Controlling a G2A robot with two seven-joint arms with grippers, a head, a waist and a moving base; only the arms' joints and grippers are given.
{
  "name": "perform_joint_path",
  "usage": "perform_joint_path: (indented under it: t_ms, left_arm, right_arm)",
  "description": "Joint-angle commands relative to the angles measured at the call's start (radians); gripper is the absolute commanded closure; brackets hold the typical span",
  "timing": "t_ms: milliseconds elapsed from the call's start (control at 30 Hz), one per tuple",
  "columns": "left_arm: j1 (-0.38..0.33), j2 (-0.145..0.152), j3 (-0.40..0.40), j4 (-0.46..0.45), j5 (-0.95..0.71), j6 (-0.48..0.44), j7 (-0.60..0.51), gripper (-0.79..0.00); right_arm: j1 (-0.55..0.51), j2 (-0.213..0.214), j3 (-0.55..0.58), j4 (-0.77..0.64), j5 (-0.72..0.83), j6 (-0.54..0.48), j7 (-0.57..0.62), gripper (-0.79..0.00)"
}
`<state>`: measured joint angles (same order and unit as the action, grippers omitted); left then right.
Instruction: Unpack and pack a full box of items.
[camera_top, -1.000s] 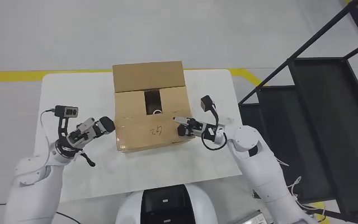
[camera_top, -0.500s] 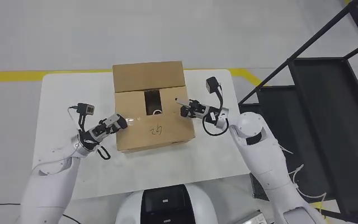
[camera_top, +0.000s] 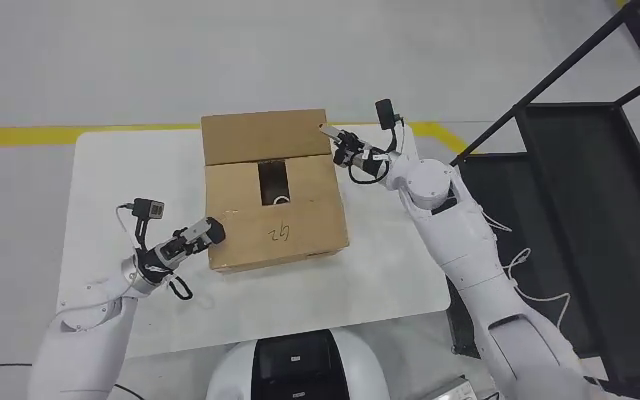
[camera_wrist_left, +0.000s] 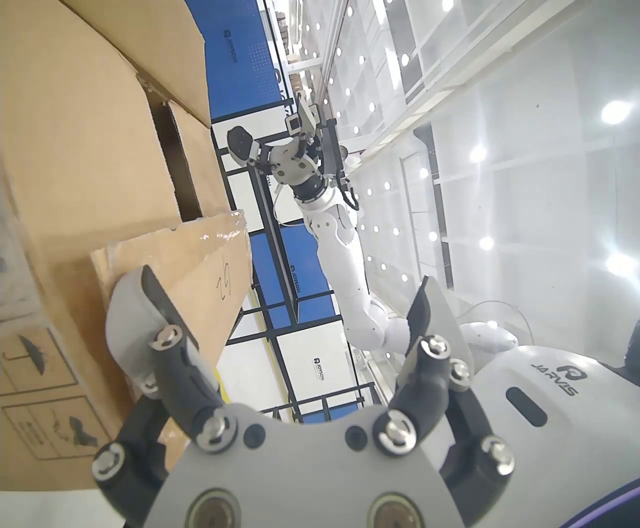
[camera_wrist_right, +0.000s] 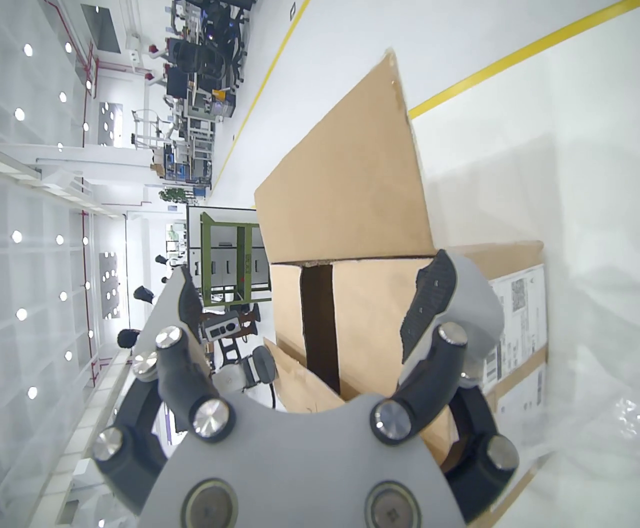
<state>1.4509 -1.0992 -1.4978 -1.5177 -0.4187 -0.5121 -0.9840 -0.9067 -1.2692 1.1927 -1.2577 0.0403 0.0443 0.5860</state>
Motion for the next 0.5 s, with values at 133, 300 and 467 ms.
perform_joint_path:
  t_ms: [133,300,467]
  left_arm:
    - [0.015,0.005,-0.016,-0.029,-0.001,0.012,0.009,-0.785]
    - [0.026,0.007,-0.015,-0.051,0.000,0.017,0.017,-0.785]
    - [0.031,0.009,-0.008,-0.072,0.007,0.024,0.020,-0.785]
  right_arm:
    - [0.089,-0.021,-0.049,0.133,0.013,-0.037,-0.029,-0.785]
    - [0.158,-0.040,-0.088,0.240,0.016,-0.047,-0.059,-0.785]
    - [0.216,-0.059,-0.120,0.333,0.014,-0.062,-0.088,-0.785]
